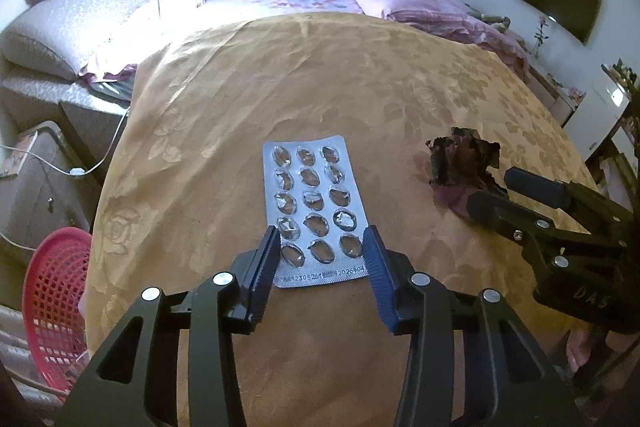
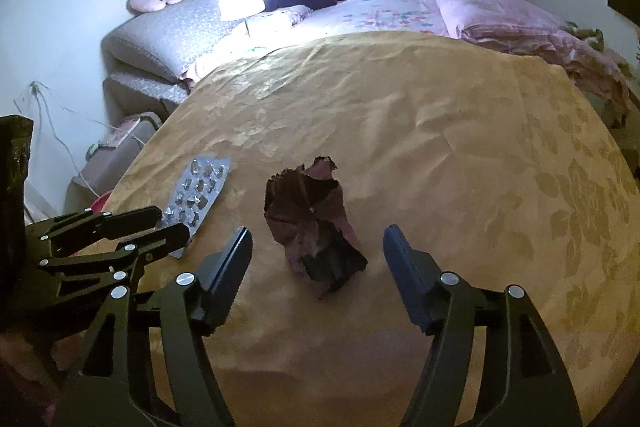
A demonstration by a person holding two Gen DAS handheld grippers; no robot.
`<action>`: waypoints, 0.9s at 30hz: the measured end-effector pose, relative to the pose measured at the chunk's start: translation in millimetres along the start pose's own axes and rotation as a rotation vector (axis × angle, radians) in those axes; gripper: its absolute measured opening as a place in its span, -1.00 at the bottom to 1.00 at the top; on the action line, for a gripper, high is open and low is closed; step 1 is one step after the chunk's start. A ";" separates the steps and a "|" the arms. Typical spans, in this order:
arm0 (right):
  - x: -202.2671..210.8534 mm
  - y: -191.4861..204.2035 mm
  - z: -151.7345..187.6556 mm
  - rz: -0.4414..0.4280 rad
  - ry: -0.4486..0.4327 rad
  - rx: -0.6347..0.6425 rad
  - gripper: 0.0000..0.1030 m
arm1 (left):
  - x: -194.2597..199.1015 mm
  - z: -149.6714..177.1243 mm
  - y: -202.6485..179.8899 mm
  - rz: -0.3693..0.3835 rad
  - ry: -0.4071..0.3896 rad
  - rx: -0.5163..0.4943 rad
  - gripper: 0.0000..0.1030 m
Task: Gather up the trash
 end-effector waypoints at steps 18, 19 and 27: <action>-18.5 -0.8 -0.9 0.033 0.028 0.028 -0.18 | -10.8 -4.9 0.3 -0.092 -0.030 -0.075 0.05; -18.2 -0.2 -0.9 0.031 0.027 0.032 -0.22 | -10.9 -5.0 0.7 -0.089 -0.028 -0.076 0.05; -14.4 2.7 -1.9 0.018 0.028 0.035 -0.40 | -7.6 -3.4 2.9 -0.065 -0.025 -0.059 0.04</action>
Point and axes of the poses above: each gripper's, at about its wrist camera, not at the fingertips, and x roughly against the way its jaws point, y to its left, z to its underside, the point moved 7 cm from there along -x, roughly the way its jaws point, and after that the axes turned 3 degrees about -y, right-handed, at the moved point
